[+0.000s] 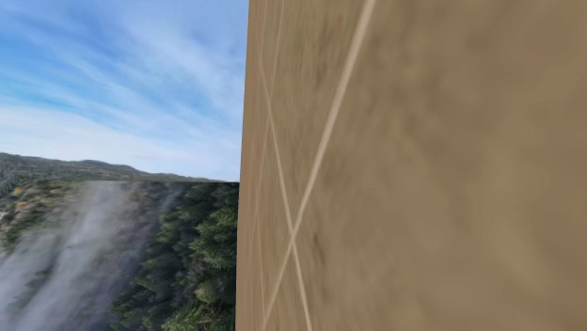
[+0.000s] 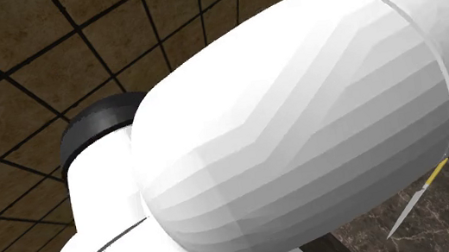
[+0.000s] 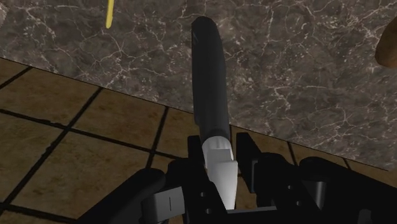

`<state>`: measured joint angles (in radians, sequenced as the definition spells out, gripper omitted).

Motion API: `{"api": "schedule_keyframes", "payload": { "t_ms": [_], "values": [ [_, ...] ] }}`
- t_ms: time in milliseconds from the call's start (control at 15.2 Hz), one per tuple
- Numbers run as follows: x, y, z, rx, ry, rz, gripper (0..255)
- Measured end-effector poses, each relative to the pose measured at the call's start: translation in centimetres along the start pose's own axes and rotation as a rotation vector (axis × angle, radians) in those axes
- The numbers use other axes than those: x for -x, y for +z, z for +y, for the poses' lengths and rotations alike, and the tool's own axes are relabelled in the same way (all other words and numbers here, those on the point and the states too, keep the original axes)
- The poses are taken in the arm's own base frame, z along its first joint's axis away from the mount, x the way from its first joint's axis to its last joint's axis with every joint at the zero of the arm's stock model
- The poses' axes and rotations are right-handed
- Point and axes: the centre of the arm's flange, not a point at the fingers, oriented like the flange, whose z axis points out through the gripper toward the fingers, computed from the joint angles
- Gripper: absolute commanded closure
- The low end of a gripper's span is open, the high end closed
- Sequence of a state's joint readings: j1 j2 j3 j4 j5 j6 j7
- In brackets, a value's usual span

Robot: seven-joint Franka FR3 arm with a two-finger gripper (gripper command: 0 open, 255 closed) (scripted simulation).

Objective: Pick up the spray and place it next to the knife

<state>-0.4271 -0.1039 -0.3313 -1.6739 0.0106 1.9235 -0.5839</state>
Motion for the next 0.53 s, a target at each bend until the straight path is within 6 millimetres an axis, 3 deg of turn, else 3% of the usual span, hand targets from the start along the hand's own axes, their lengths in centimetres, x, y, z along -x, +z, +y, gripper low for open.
{"api": "schedule_keyframes", "payload": {
  "t_ms": [528],
  "values": [
    [1.3, 3.9, -0.6, 0.0, 0.0, 0.0, 255]
  ]
}}
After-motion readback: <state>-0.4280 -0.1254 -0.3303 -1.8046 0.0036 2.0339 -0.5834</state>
